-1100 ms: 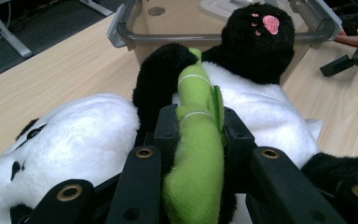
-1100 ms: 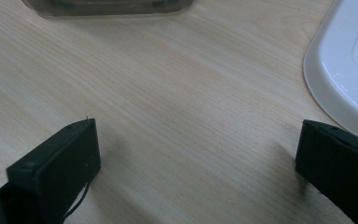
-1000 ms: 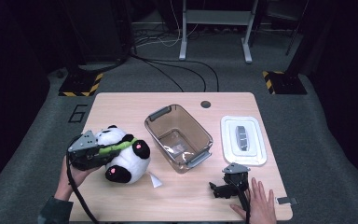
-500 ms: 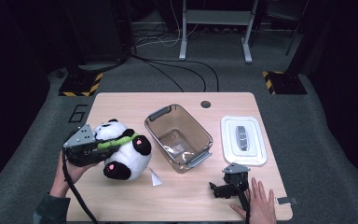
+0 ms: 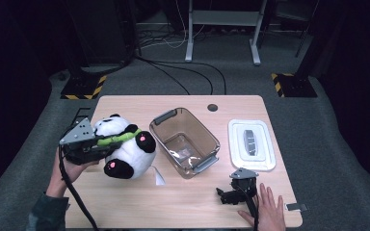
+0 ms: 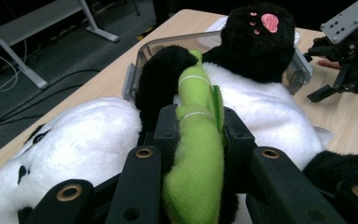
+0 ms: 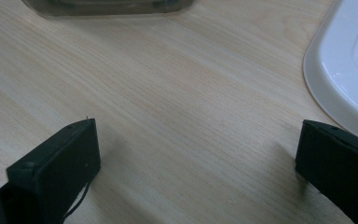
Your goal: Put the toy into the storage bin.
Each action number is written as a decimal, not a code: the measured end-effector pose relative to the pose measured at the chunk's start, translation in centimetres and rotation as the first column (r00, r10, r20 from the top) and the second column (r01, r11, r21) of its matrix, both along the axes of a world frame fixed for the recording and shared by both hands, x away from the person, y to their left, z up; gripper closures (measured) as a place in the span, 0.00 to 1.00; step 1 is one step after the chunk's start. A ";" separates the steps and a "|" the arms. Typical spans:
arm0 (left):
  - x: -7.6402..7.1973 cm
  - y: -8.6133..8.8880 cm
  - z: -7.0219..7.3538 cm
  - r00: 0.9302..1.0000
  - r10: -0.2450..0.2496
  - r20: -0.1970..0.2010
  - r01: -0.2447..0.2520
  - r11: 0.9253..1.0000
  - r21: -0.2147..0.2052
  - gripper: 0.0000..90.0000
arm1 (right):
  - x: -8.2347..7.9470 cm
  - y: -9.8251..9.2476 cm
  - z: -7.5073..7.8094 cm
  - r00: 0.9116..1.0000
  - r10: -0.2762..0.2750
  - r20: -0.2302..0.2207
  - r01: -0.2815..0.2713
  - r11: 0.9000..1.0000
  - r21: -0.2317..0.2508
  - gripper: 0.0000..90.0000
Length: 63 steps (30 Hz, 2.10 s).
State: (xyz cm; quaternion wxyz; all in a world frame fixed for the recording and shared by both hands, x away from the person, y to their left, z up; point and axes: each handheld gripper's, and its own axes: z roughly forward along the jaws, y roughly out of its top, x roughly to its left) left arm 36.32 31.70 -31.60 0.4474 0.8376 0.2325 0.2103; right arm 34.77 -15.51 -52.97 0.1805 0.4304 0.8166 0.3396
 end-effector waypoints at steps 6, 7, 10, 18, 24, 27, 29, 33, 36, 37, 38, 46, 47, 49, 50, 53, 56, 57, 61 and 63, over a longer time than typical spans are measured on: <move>0.2 -0.5 1.2 1.000 -0.008 0.023 0.008 1.000 0.001 0.81 | 0.0 0.0 0.0 1.000 0.001 0.000 -0.001 1.000 -0.001 0.00; 0.2 -0.5 1.3 1.000 -0.014 0.028 0.014 1.000 0.005 0.81 | 0.0 0.0 0.0 1.000 0.001 0.000 -0.001 1.000 -0.001 0.00; 0.3 -0.7 1.7 0.999 -0.011 0.031 0.011 1.000 0.002 0.81 | 0.0 0.0 0.0 1.000 0.001 0.000 -0.001 1.000 -0.001 0.00; 0.4 -0.9 2.0 0.999 -0.018 0.034 0.018 1.000 0.005 0.81 | 0.0 0.0 0.0 1.000 0.000 0.000 0.000 1.000 -0.001 0.00; 0.7 -0.6 2.1 0.999 -0.003 0.037 0.004 1.000 -0.003 0.81 | 0.0 0.0 0.0 1.000 0.000 0.000 0.000 1.000 -0.001 0.00; 1.1 -0.4 2.4 0.999 -0.004 0.049 0.004 1.000 -0.008 0.81 | 0.0 0.0 0.0 1.000 0.000 0.000 0.000 1.000 -0.001 0.00; 1.3 -0.5 2.6 0.998 -0.002 0.058 0.003 1.000 -0.012 0.81 | 0.0 0.0 0.0 1.000 0.000 0.000 0.000 1.000 -0.001 0.00; 1.7 -0.6 3.2 0.998 -0.006 0.058 0.007 1.000 -0.019 0.81 | 0.0 0.0 0.0 1.000 0.000 0.000 0.000 1.000 -0.001 0.00; 2.1 -0.9 3.5 0.998 -0.005 0.065 0.007 1.000 -0.021 0.81 | 0.0 0.0 0.0 1.000 0.000 0.000 0.000 1.000 -0.001 0.00; 2.2 -0.9 3.6 0.998 -0.009 0.067 0.010 1.000 -0.013 0.81 | 0.0 0.0 0.0 1.000 0.001 0.000 -0.001 1.000 -0.001 0.00; 2.3 -1.1 3.7 0.998 -0.006 0.066 0.008 1.000 -0.019 0.81 | 0.0 0.0 0.0 1.000 0.000 0.000 0.000 1.000 -0.001 0.00; 3.0 -1.9 4.6 0.995 -0.031 0.090 0.033 0.999 -0.015 0.80 | 0.0 0.0 0.0 1.000 0.000 0.000 0.000 1.000 -0.001 0.00; 3.1 -2.0 4.7 0.995 -0.034 0.091 0.036 0.999 -0.016 0.80 | 0.0 0.0 0.0 1.000 0.000 0.000 0.000 1.000 0.000 0.00; 3.3 -2.3 4.9 0.995 -0.040 0.093 0.041 0.999 -0.014 0.80 | 0.0 0.0 0.0 1.000 0.000 0.000 0.000 1.000 0.000 0.00; 3.4 -2.4 5.0 0.994 -0.045 0.101 0.046 0.999 -0.009 0.80 | 0.0 0.0 0.0 1.000 0.000 0.000 0.000 1.000 -0.001 0.00; 3.6 -2.8 5.4 0.993 -0.055 0.105 0.056 0.998 -0.006 0.80 | 0.0 0.0 0.0 1.000 0.000 0.000 0.000 1.000 -0.001 0.00; 3.8 -3.3 5.7 0.992 -0.061 0.112 0.063 0.998 -0.011 0.80 | 0.0 0.0 0.0 1.000 0.000 0.000 0.000 1.000 -0.001 0.00; 4.0 -3.5 5.8 0.991 -0.068 0.113 0.070 0.998 -0.011 0.80 | 0.0 0.0 0.0 1.000 0.001 0.000 -0.001 1.000 -0.001 0.00; 4.4 -4.2 6.0 0.989 -0.089 0.116 0.090 0.996 -0.004 0.80 | 0.0 0.0 0.0 1.000 0.000 0.000 0.000 1.000 0.000 0.00; 4.5 -4.7 6.0 0.988 -0.098 0.122 0.099 0.995 0.001 0.80 | 0.0 0.0 0.0 1.000 0.000 0.000 0.000 1.000 -0.001 0.00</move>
